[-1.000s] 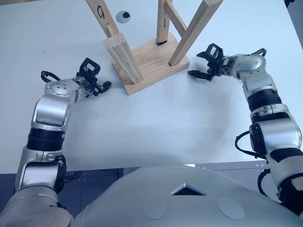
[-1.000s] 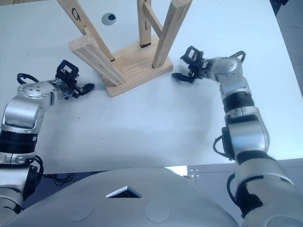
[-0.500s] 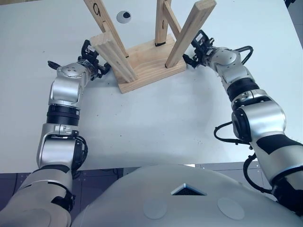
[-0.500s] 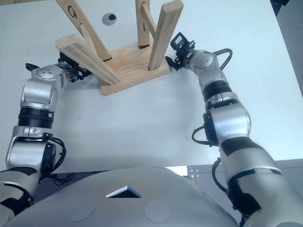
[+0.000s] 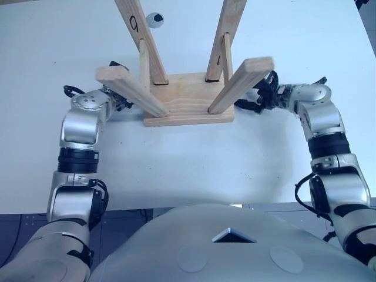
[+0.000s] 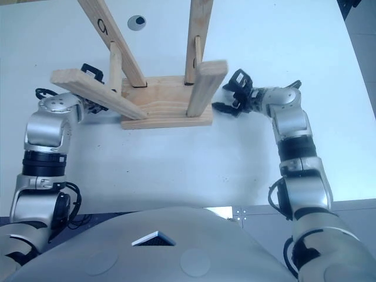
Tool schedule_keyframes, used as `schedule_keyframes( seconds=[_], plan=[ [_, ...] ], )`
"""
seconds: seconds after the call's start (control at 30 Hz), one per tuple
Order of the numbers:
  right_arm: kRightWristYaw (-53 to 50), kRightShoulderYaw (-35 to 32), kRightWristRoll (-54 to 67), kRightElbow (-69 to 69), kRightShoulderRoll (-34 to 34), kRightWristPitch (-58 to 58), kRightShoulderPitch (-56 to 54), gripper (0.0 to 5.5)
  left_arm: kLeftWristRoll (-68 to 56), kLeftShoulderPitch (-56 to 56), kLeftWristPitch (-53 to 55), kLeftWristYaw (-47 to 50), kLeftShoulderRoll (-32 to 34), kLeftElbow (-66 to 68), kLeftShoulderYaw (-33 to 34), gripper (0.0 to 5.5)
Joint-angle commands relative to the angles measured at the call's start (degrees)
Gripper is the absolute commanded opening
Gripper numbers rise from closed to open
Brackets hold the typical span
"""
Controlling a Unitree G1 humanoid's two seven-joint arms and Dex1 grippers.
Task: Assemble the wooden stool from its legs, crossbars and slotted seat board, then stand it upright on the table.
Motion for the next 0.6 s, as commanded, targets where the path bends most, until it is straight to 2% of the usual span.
schedule_keyframes(
  seconds=[0.03, 0.17, 0.23, 0.3, 0.43, 0.5, 0.6],
  plan=[
    [-2.2, -2.8, 1.2, -6.9, -2.9, 4.2, 2.3, 3.67, -4.8, 3.6, -2.2, -8.0, 4.7, -5.8, 3.8, 3.37],
    [0.0, -11.8, 9.1, -16.1, -7.3, 8.9, 6.4, 4.09, -7.2, 13.0, -12.3, -21.0, 14.6, -11.1, 7.4, 3.75],
    [2.4, -12.5, 13.0, -22.3, -9.3, 12.5, 9.6, 4.31, -8.0, 16.4, -15.3, -26.4, 18.6, -11.5, 8.5, 3.96],
    [3.6, -10.3, 16.3, -28.2, -9.1, 16.2, 12.7, 4.78, -11.8, 18.5, -14.3, -31.4, 20.3, -13.6, 9.4, 4.38],
    [1.0, -5.1, 18.1, -31.6, -5.0, 18.7, 14.4, 5.4, -16.7, 17.9, -12.2, -33.0, 17.1, -15.5, 8.3, 5.01],
    [-0.2, -3.4, 18.7, -31.0, -3.1, 19.0, 13.2, 5.4, -18.3, 17.8, -11.7, -31.9, 14.8, -16.4, 8.0, 5.25],
    [-1.7, -1.9, 18.7, -28.4, -1.0, 18.6, 11.1, 5.4, -18.4, 17.1, -12.3, -30.9, 12.5, -15.4, 6.4, 5.3]
  ],
)
